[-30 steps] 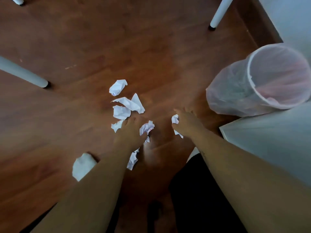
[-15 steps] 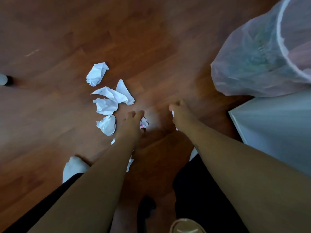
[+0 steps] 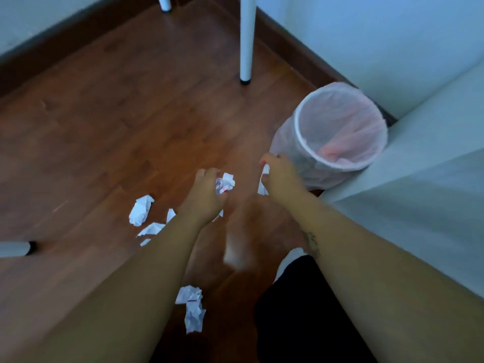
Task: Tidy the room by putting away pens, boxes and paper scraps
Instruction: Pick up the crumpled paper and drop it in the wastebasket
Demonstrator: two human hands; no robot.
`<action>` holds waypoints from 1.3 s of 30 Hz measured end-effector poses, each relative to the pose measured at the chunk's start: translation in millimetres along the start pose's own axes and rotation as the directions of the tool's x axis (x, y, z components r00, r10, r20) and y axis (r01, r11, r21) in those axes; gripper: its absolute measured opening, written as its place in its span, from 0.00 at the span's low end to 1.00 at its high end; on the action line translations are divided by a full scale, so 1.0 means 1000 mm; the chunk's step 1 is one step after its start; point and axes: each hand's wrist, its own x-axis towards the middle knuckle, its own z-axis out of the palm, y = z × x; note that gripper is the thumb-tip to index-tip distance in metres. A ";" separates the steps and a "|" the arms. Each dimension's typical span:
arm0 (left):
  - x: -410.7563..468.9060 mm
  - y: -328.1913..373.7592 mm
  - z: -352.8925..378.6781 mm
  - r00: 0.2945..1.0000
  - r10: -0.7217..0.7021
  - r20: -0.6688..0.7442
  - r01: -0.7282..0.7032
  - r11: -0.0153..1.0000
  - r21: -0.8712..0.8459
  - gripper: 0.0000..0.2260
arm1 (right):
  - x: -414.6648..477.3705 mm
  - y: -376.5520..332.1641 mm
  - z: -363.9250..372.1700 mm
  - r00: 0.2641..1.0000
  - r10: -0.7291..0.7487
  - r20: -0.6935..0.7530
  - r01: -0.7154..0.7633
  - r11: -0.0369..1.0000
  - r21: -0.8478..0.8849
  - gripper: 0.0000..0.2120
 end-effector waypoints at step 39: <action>0.121 0.157 -0.028 0.885 0.464 -0.021 -0.448 0.864 0.231 0.20 | 0.000 0.043 -0.087 0.735 0.372 -0.567 -0.205 0.919 0.338 0.19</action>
